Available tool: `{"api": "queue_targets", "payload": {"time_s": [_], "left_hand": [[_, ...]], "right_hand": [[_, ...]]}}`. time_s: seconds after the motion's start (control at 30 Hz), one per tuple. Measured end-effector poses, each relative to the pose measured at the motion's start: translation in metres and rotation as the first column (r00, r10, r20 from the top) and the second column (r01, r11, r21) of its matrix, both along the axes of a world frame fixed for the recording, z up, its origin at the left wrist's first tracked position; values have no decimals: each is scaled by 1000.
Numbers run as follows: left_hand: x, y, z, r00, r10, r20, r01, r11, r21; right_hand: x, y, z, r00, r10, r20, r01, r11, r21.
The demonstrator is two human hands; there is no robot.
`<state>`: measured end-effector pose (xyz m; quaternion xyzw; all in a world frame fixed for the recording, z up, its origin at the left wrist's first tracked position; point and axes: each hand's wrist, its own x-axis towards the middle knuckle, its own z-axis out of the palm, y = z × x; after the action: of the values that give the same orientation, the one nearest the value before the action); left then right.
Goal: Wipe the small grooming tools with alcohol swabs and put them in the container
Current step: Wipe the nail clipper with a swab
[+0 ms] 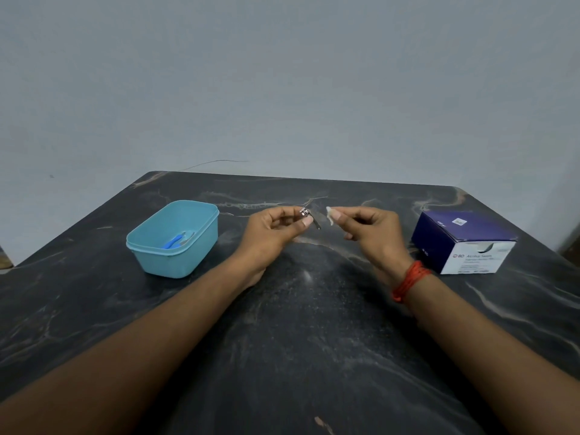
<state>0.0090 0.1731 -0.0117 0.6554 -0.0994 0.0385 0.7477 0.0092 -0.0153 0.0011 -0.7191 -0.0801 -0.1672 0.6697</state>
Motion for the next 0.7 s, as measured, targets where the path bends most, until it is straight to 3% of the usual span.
{"api": "queue_targets", "payload": {"time_s": [0.13,0.4,0.57,0.7], "left_hand": [[1,1,-1,998,68,17,-68,997,39],[-1,2,2,1000,2,7,-2,999,43],[2,8,2,992,-85,90,75,991,109],[4,12,4,988,-45,146,16,981,195]], "right_hand": [[-3,6,-3,998,41,51,-37,996,-87],[1,8,-9,986,36,161,30,921,-390],[-3,5,-3,975,70,213,87,759,-645],[-6,2,0,975,104,196,73,684,-726]]}}
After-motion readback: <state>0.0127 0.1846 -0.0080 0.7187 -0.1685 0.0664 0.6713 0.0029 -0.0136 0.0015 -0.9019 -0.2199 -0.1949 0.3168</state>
